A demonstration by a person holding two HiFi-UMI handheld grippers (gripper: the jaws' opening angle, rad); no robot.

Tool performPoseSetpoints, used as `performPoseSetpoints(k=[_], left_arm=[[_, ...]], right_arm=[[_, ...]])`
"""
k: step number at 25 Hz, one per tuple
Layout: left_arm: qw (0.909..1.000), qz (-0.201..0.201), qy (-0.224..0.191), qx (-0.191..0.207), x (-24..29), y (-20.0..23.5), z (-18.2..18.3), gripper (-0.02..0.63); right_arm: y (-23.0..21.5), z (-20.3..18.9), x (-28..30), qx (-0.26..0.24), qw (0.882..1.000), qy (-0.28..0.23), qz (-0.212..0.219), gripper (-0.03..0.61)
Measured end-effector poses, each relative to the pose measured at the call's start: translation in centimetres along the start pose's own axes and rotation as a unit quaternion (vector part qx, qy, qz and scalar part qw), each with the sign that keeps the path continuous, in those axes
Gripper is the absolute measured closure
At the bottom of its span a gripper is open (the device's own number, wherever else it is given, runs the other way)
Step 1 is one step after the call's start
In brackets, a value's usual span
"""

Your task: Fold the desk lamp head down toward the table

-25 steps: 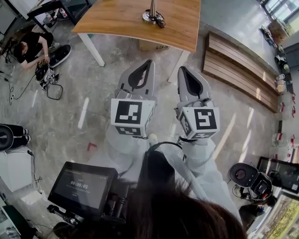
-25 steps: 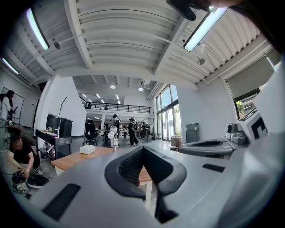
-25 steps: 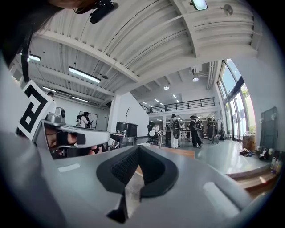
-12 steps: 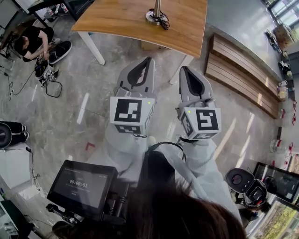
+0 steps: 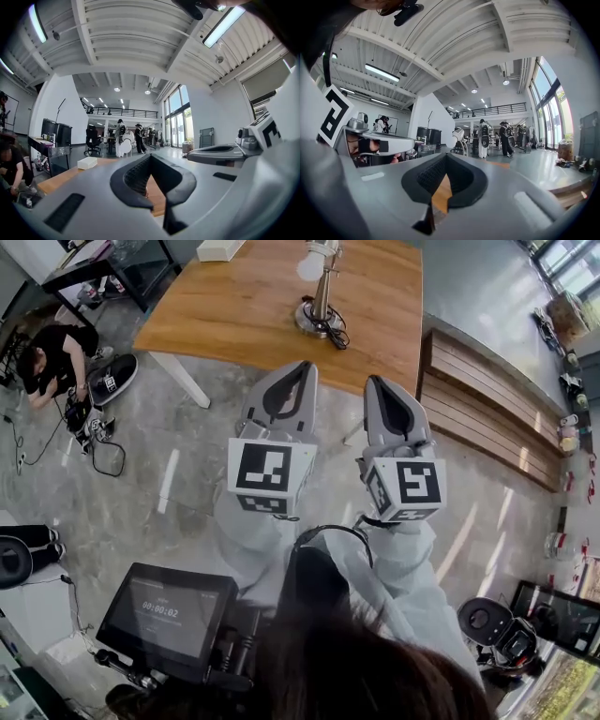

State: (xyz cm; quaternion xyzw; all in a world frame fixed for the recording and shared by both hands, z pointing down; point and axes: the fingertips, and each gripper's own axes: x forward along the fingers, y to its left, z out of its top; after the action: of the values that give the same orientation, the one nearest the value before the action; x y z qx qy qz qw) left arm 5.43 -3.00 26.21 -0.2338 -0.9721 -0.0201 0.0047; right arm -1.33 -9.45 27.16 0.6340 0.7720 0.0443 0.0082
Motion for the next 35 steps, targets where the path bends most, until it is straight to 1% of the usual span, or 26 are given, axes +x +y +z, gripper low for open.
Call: performPoseSetpoints(k=[3, 6, 11, 14, 16, 18, 20, 24, 27, 30, 32, 35], left_arm=[[1.0000, -0.006, 0.001, 0.003, 2.9, 1.3, 0.7, 0.613], [1.0000, -0.006, 0.007, 0.003, 5.5, 3.2, 0.7, 0.613], [0.9997, 0.004, 0.023, -0.009, 12.1, 8.0, -1.2, 0.612], [0.9994, 0.013, 0.031, -0.013, 16.3, 10.9, -2.2, 0.613], [0.9989, 0.011, 0.042, -0.017, 18.8, 12.6, -2.8, 0.614], [0.9982, 0.001, 0.048, -0.035, 21.1, 13.7, -3.1, 0.614], [0.9971, -0.018, 0.045, -0.059, 23.2, 14.4, -3.1, 0.613], [0.9909, -0.089, 0.057, -0.083, 27.0, 15.0, -3.2, 0.613], [0.9810, -0.135, 0.072, -0.120, 29.2, 16.2, -3.4, 0.612], [0.9638, -0.194, 0.097, -0.154, 31.0, 17.5, -3.2, 0.612], [0.9491, -0.236, 0.124, -0.168, 32.4, 17.5, -3.1, 0.612], [0.9186, -0.300, 0.169, -0.194, 35.1, 16.9, -4.0, 0.612]], right_arm=[[-1.8, 0.7, 2.8, 0.006, 1.000, -0.004, -0.010, 0.577], [-3.3, 0.2, 5.9, 0.012, 1.000, 0.008, -0.015, 0.577], [-6.8, -1.8, 13.2, 0.018, 0.999, 0.025, -0.016, 0.577], [-9.2, -3.0, 17.5, 0.016, 0.999, 0.034, -0.009, 0.577], [-10.7, -3.7, 20.0, 0.016, 0.999, 0.043, -0.001, 0.577], [-12.1, -4.5, 22.2, 0.016, 0.998, 0.054, 0.010, 0.577], [-13.1, -5.1, 23.9, 0.015, 0.998, 0.065, 0.021, 0.577], [-14.2, -6.8, 27.3, 0.019, 0.995, 0.090, 0.039, 0.577], [-14.2, -8.8, 29.4, 0.036, 0.992, 0.112, 0.051, 0.577], [-13.9, -10.3, 31.6, 0.047, 0.989, 0.126, 0.060, 0.577], [-14.1, -11.3, 32.7, 0.052, 0.987, 0.137, 0.060, 0.576], [-14.8, -13.3, 34.8, 0.063, 0.985, 0.144, 0.067, 0.563]])
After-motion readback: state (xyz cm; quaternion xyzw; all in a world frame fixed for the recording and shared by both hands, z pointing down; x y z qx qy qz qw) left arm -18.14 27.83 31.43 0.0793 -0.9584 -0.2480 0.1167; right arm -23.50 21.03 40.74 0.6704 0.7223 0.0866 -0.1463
